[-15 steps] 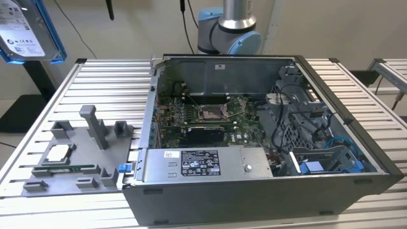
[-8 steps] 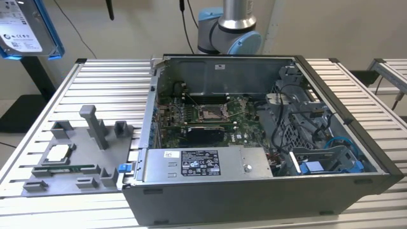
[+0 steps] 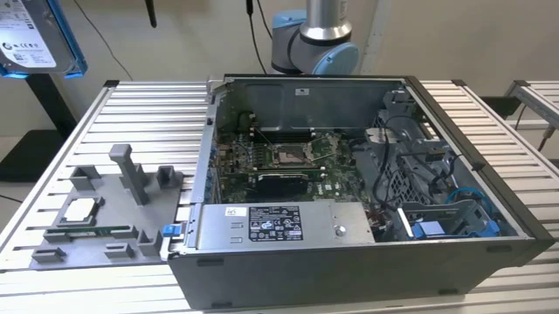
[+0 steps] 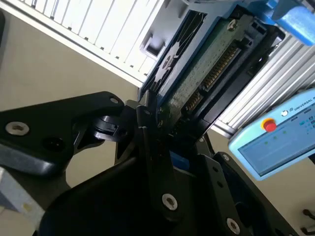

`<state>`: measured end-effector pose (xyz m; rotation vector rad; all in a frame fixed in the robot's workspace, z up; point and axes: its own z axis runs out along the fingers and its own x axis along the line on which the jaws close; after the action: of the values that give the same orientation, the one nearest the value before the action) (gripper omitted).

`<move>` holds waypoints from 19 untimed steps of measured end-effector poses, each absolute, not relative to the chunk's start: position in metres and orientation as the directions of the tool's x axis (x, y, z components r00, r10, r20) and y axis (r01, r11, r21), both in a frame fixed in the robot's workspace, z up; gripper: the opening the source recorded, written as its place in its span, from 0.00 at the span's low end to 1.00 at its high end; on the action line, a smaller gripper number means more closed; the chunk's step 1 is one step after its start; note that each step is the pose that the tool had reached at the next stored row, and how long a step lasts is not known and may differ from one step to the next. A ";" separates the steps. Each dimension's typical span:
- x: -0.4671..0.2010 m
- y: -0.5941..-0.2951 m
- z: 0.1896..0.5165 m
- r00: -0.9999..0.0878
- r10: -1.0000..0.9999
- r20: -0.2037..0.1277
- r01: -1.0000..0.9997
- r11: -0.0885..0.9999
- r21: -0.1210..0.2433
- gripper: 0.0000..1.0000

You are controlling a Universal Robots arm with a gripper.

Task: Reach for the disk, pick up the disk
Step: 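Pick up the disk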

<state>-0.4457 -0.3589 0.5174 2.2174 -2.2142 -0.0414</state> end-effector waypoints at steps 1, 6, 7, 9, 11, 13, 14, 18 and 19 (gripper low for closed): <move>-0.445 -0.359 0.517 0.001 -1.000 -0.013 -1.000 -0.002 0.024 0.00; -0.437 -0.359 0.517 0.001 -1.000 -0.013 -1.000 -0.002 0.024 0.00; -0.436 -0.359 0.518 0.001 -1.000 -0.013 -1.000 -0.002 0.024 0.00; -0.434 -0.359 0.518 0.001 -1.000 -0.013 -1.000 -0.002 0.024 0.00; -0.433 -0.359 0.518 0.001 -1.000 -0.013 -1.000 -0.002 0.024 0.00; -0.431 -0.359 0.518 0.001 -1.000 -0.013 -1.000 -0.002 0.024 0.00; -0.431 -0.359 0.518 0.001 -1.000 -0.013 -1.000 -0.002 0.024 0.00; -0.429 -0.359 0.518 0.001 -1.000 -0.013 -1.000 -0.002 0.024 0.00; -0.428 -0.359 0.518 0.001 -1.000 -0.013 -1.000 -0.002 0.024 0.00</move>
<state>-0.4282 -0.3589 0.5177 2.2174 -2.2144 -0.0414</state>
